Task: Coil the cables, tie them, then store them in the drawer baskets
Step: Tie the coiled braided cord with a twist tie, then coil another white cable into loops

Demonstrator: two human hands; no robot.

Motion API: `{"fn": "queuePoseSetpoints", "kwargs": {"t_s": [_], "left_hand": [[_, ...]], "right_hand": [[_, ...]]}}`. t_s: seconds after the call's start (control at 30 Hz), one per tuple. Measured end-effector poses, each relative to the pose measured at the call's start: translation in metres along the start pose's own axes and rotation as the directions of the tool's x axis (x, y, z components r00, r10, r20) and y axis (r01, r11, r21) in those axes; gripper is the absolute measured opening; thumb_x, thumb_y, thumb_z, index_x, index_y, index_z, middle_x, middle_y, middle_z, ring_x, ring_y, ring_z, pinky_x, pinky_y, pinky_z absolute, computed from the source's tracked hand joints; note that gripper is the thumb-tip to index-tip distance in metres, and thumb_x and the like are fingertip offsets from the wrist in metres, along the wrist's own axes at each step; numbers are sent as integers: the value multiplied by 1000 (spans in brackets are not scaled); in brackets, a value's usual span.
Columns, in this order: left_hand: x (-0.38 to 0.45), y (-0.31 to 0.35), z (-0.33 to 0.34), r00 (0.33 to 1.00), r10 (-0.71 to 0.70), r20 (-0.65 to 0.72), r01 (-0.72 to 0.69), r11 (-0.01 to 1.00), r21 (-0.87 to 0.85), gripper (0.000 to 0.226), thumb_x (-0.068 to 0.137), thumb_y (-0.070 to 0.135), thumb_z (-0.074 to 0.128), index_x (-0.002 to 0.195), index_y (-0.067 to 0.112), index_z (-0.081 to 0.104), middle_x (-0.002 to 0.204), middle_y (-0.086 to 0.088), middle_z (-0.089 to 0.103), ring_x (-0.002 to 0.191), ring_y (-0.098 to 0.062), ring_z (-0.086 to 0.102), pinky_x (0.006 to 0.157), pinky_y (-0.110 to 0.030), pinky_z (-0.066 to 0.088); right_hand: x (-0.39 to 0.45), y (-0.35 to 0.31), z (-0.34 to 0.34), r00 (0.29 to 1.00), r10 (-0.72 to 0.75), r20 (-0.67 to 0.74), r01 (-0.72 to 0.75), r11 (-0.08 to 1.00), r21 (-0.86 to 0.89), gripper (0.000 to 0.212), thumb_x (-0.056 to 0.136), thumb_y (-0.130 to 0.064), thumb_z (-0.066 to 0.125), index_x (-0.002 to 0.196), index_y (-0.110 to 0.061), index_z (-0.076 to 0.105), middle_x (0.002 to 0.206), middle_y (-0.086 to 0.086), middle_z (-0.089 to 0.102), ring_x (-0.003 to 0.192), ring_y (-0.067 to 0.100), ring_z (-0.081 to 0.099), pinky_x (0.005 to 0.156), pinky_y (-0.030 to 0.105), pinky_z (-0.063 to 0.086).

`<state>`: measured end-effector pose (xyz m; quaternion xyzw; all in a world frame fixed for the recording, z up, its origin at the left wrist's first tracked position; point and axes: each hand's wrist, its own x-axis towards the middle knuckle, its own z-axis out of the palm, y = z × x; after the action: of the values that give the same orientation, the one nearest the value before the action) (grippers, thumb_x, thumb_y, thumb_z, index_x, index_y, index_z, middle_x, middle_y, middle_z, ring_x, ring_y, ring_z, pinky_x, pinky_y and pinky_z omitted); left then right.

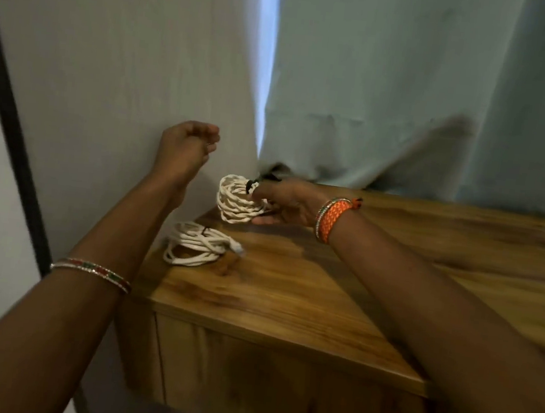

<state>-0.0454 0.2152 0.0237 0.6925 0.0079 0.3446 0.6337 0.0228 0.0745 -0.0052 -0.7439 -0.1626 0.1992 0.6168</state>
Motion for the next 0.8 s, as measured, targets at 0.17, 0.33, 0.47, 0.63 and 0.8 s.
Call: {"fn": "queuePoseSetpoints", "kwargs": {"t_s": [0.17, 0.33, 0.47, 0.63, 0.8], "left_hand": [[-6, -17, -4, 998, 54, 17, -55, 994, 97, 43, 81, -19, 35, 114, -5, 59, 104, -11, 61, 88, -10, 57, 70, -10, 44], [-16, -22, -2, 998, 45, 45, -50, 992, 119, 40, 83, -18, 35, 113, -7, 59, 104, -12, 61, 88, -10, 57, 66, -7, 45], [-26, -17, 14, 987, 147, 66, -156, 973, 170, 37, 82, -16, 39, 104, 2, 63, 102, -10, 64, 88, -12, 61, 66, -4, 46], [-47, 0, 101, 887, 329, 325, -427, 852, 304, 31, 84, -1, 51, 106, 16, 64, 106, 2, 66, 87, -11, 62, 80, -19, 48], [-96, 16, 251, 619, 265, 740, -592, 776, 217, 36, 92, 14, 53, 127, 11, 48, 121, -9, 56, 109, -21, 53, 92, -27, 39]], "right_hand": [[22, 2, 23, 998, 67, 21, -59, 962, -266, 24, 89, -16, 60, 110, -4, 57, 91, 11, 59, 65, 19, 61, 51, 29, 57], [17, 1, 24, 998, 33, -49, -51, 907, -418, 40, 89, -33, 60, 119, -6, 57, 80, 5, 59, 56, 15, 56, 41, 20, 46], [-15, -4, -6, 955, -255, -149, 144, 842, -520, 23, 92, -30, 58, 105, -11, 56, 86, 3, 57, 74, 19, 57, 48, 21, 42], [-75, 9, -100, 748, -503, -434, 56, 698, -714, 15, 83, -21, 60, 86, -8, 67, 93, 13, 68, 87, 30, 65, 69, 35, 54], [-164, 73, -238, 500, -651, -571, -457, 361, -813, 28, 84, -24, 53, 104, -8, 64, 110, 16, 59, 108, 35, 51, 89, 38, 40]]}}
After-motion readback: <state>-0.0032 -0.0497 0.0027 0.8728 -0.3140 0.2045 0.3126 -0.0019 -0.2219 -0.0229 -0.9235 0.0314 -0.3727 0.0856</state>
